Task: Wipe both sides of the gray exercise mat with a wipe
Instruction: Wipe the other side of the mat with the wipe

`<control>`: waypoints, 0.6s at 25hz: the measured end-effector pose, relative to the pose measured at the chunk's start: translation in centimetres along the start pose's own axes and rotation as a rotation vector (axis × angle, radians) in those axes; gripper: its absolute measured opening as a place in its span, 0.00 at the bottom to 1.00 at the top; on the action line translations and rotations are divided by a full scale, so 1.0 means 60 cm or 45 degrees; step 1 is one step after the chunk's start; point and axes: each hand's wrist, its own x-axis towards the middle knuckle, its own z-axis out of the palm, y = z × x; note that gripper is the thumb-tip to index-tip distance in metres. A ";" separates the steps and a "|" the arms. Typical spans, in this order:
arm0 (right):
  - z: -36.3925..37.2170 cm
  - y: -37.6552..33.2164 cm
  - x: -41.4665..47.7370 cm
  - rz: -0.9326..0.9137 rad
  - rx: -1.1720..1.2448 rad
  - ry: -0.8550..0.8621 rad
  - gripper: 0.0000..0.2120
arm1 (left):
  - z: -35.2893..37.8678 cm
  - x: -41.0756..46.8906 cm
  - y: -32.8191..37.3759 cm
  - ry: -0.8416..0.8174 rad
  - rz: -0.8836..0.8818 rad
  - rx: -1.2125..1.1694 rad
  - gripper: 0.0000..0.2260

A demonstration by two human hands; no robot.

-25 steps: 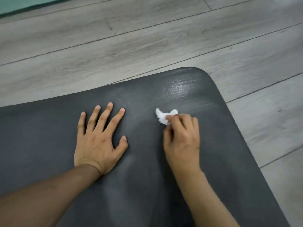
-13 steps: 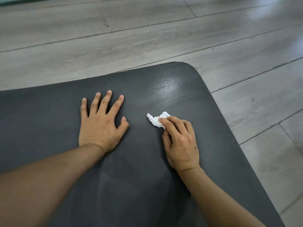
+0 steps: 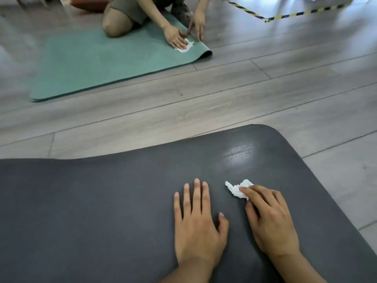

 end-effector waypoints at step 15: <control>0.020 -0.038 0.106 -0.311 0.013 -0.087 0.06 | 0.011 0.001 0.000 -0.023 -0.036 0.154 0.34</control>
